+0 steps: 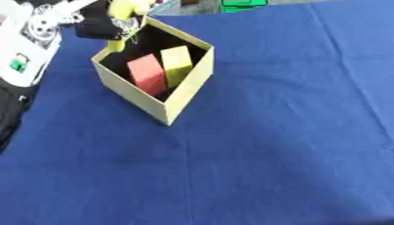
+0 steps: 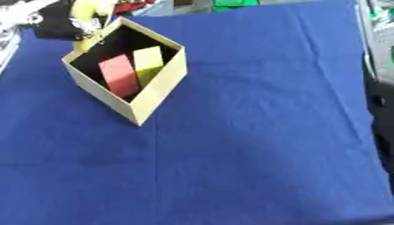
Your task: Pick up objects on the table and place them in the box.
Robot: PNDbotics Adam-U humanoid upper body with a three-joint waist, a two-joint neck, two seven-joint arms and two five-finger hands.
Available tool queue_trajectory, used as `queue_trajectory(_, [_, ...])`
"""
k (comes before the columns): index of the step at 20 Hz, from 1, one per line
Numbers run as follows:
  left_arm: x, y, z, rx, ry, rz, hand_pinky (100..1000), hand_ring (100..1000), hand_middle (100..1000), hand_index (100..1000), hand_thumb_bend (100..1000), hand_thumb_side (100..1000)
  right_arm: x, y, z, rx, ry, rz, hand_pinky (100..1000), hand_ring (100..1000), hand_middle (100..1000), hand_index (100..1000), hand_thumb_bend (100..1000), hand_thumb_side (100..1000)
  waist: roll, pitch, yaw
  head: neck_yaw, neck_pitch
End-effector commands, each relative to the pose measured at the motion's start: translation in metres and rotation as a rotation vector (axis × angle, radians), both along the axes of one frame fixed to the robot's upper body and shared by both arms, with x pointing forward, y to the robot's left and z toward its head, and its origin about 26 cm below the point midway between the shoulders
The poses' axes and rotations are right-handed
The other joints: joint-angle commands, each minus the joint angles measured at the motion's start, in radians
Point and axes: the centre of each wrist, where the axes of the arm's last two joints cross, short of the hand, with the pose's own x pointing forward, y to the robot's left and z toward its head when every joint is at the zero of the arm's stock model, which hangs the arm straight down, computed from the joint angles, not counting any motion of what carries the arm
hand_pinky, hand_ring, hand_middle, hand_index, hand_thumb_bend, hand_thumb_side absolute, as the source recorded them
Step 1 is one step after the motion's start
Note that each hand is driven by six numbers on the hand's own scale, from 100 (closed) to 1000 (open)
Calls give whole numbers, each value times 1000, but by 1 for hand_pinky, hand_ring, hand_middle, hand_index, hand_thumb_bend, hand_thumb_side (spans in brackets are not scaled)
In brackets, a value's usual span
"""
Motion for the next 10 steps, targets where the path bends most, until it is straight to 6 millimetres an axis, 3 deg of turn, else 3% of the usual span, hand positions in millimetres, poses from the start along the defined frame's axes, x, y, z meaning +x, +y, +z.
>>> queue_trajectory(1, [3, -2, 9, -10, -23, -29, 684, 695, 679, 740, 100, 683, -7, 1, 12, 1, -43, 7, 904, 841, 774, 819, 100, 894, -4, -17, -2, 10, -8])
queue_trajectory(4, [7, -3, 3, -14, -6, -48, 685, 708, 696, 751, 134, 717, -7, 1, 13, 4, -44, 9, 904, 841, 774, 819, 100, 894, -6, -16, -3, 13, -10])
queue_trajectory(8, [11, -4, -5, 4, 13, -58, 714, 778, 786, 844, 359, 850, -7, 2, 13, 6, -45, 12, 904, 840, 774, 819, 100, 894, -7, -15, -4, 14, -11])
queue_trajectory(10, [12, -4, -6, 11, 7, -64, 764, 830, 834, 915, 567, 932, -7, 2, 13, 7, -44, 12, 904, 840, 774, 820, 100, 895, -7, -14, -3, 14, -10])
